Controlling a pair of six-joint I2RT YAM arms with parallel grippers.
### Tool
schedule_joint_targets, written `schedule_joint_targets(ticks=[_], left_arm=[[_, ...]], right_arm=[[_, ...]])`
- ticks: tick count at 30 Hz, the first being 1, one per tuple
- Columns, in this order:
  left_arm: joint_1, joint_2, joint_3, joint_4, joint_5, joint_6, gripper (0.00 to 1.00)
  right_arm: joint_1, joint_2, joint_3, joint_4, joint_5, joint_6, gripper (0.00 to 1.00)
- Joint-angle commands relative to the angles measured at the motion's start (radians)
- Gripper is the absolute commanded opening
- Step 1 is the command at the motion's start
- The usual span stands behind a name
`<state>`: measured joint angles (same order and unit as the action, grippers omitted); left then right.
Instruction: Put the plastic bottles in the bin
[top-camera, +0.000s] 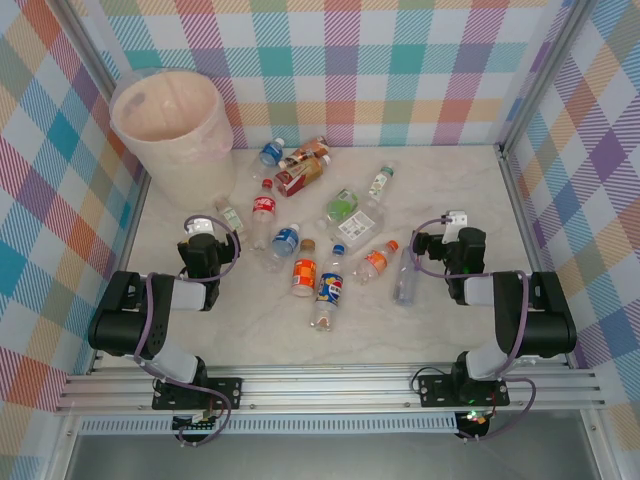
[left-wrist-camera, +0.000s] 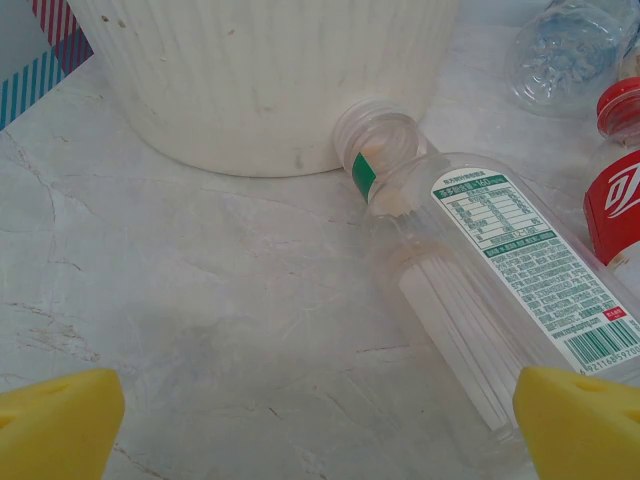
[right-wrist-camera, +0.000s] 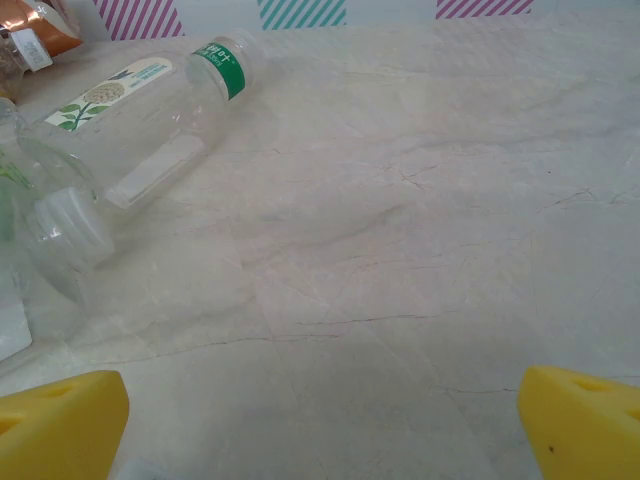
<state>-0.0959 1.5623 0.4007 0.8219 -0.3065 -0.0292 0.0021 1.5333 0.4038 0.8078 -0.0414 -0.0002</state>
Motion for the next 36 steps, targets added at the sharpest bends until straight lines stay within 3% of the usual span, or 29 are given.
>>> schedule_joint_targets(ticks=[1, 36], left_arm=[[-0.002, -0.002, -0.006, 0.031, -0.001, 0.007, 1.0], [-0.002, -0.004, -0.008, 0.033, -0.002, 0.007, 1.0]], right_arm=[[0.0, 0.004, 0.007, 0.025, -0.009, 0.001, 1.0], [-0.001, -0.011, 0.009, 0.014, 0.015, 0.014, 1.0]])
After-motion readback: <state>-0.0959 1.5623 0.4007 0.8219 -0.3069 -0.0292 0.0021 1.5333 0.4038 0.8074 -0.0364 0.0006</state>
